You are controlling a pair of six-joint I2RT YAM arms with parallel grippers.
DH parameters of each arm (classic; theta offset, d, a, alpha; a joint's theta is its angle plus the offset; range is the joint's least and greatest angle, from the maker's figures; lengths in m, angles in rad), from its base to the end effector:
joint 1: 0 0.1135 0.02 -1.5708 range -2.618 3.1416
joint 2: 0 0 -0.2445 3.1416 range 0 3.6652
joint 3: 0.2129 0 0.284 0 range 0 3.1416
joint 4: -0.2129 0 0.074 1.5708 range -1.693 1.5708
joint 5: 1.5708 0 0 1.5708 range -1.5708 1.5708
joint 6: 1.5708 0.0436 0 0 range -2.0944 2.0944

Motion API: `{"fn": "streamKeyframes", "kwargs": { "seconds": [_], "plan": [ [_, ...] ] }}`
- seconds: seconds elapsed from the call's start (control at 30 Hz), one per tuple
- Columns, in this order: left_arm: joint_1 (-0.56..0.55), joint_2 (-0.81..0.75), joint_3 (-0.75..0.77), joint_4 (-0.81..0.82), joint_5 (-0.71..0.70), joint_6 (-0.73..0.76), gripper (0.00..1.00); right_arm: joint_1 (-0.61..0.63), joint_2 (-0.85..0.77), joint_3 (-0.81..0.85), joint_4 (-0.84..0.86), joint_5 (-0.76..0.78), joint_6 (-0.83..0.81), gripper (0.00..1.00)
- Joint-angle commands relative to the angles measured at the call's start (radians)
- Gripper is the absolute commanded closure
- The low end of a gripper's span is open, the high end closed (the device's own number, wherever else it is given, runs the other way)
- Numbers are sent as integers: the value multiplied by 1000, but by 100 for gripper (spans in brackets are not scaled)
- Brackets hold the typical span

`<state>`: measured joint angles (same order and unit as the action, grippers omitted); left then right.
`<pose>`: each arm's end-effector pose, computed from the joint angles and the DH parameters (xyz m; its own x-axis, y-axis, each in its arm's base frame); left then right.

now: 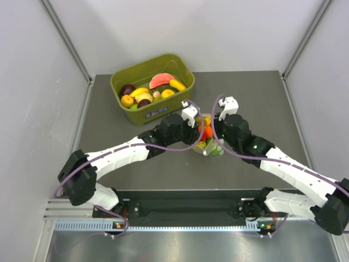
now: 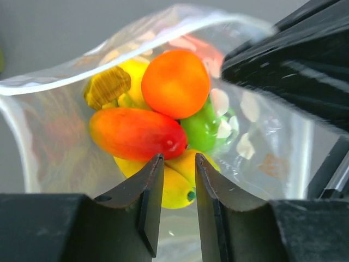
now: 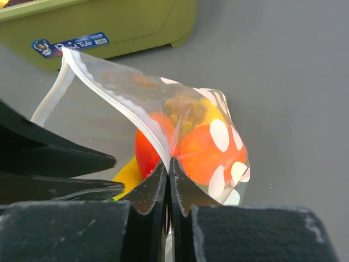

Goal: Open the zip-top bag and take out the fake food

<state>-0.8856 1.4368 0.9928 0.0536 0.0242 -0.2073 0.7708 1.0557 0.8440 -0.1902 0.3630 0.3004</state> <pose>0.2349 -0.2891 0.2460 -0.3979 0.1617 -0.9031 0.7218 0.6628 -0.1993 0.2182 0.1904 0.2817 -0.3914 0.0055 -0.9202 -0.3152 0.9387 0.1397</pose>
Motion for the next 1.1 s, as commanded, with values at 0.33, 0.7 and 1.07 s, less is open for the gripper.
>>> {"fn": "streamKeyframes", "kwargs": {
  "seconds": [0.33,0.7,1.07],
  "plan": [
    [-3,45,44,6,2,17,62,16,-14,4,34,-9,5,100],
    [-4,59,46,-135,20,23,56,16,13,12,38,-10,3,100],
    [-13,70,66,-233,19,34,48,16,27,7,46,-9,0,100]
  ]
}}
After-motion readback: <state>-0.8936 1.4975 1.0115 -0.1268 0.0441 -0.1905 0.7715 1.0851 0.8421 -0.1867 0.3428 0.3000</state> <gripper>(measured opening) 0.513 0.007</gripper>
